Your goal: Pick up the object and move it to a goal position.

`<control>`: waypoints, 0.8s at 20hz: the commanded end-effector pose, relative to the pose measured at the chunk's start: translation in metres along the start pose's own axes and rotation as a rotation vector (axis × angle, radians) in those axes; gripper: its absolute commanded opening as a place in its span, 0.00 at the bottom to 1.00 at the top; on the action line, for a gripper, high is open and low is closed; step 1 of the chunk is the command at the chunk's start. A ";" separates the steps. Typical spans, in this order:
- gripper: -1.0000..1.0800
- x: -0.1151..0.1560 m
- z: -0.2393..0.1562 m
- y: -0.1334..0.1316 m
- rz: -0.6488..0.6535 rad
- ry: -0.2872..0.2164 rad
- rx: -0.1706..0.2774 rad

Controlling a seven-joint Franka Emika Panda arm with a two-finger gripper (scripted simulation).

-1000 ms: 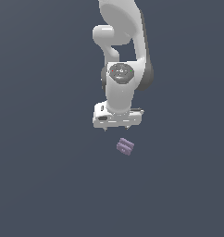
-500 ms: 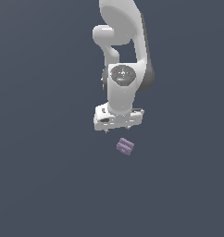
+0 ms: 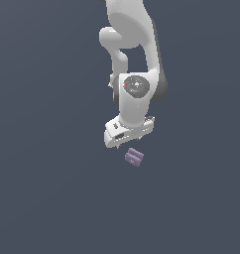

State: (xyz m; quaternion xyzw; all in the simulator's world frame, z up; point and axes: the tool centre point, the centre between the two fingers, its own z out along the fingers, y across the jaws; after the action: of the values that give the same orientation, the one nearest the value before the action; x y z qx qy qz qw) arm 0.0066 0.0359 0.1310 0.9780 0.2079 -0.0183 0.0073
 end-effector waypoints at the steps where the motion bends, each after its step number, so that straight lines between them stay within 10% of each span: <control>1: 0.96 0.005 0.004 -0.002 -0.077 0.004 -0.001; 16: 0.96 0.030 0.022 -0.017 -0.493 0.030 -0.004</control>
State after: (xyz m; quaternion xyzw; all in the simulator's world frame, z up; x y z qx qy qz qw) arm 0.0250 0.0612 0.1087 0.9051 0.4251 -0.0058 0.0018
